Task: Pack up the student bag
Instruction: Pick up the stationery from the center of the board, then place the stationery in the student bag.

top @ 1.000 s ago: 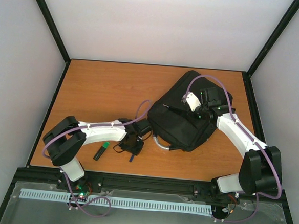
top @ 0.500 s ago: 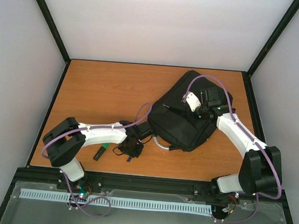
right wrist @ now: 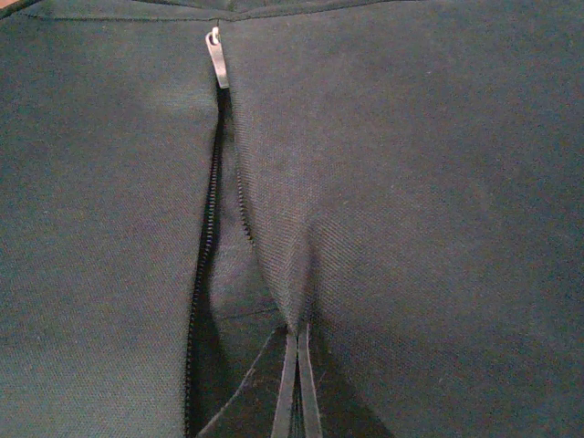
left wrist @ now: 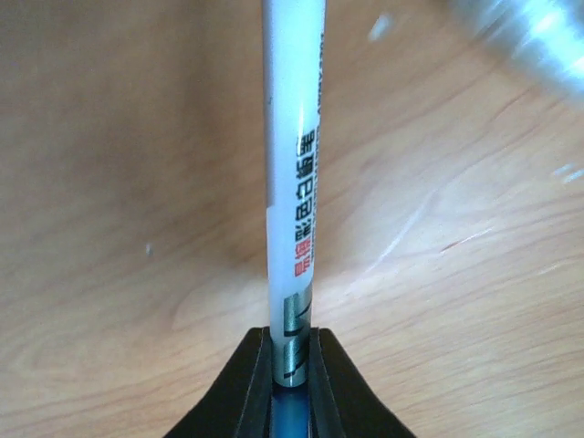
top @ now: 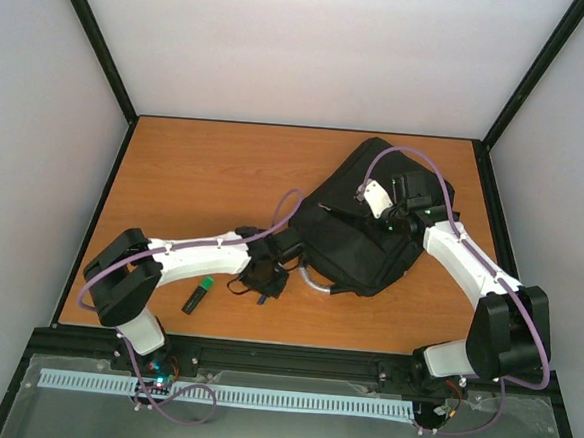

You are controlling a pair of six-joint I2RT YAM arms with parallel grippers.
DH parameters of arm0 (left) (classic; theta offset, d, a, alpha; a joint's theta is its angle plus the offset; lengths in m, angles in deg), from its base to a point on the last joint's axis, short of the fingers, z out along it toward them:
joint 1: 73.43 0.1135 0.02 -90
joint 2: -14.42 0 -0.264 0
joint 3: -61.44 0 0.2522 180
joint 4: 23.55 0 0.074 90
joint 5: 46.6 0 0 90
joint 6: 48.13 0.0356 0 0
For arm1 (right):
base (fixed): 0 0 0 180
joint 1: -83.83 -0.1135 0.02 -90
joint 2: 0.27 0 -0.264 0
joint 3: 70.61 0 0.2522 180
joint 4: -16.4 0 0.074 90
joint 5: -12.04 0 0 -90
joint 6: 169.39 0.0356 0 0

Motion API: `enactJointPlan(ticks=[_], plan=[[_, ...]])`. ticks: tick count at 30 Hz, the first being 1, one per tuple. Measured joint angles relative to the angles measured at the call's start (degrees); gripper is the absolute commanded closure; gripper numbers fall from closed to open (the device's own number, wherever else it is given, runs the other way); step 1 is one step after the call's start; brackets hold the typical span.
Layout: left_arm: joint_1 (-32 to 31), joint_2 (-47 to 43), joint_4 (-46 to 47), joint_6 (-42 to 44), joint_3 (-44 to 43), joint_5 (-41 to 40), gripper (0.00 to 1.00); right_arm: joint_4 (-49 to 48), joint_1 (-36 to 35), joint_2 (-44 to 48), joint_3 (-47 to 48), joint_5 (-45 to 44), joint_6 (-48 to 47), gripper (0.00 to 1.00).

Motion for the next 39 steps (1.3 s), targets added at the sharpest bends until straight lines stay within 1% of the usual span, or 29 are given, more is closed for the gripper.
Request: enactJointPlan(ticks=[5, 11, 14, 19, 26, 34, 39], plan=[[0.3, 0.0, 0.2, 2.3, -8.1, -0.1, 0.92, 0.0, 0.1, 0.0, 0.0, 0.1, 0.0, 0.97], [2.4, 2.5, 2.9, 5.1, -16.5, 3.8, 0.91, 0.0, 0.1, 0.1, 0.0, 0.2, 0.0, 0.97], [4.7, 6.1, 3.8, 7.1, -20.4, 7.1, 0.91, 0.0, 0.1, 0.4, 0.0, 0.2, 0.0, 0.97], [7.4, 12.0, 5.2, 10.2, -24.5, 12.7, 0.92, 0.0, 0.1, 0.9, 0.0, 0.2, 0.0, 0.97], [7.8, 20.6, 3.1, 12.5, -33.5, 18.0, 0.92, 0.2, 0.6, 1.0, 0.0, 0.1, 0.0, 0.97], [8.3, 25.5, -0.9, 12.9, -41.0, 19.3, 0.91, 0.2, 0.8, 1.3, 0.0, -0.5, 0.0, 0.97], [8.8, 28.7, -0.5, 12.9, -48.1, 19.1, 0.91, 0.4, 0.8, 1.3, 0.0, 0.0, -0.3, 0.97]])
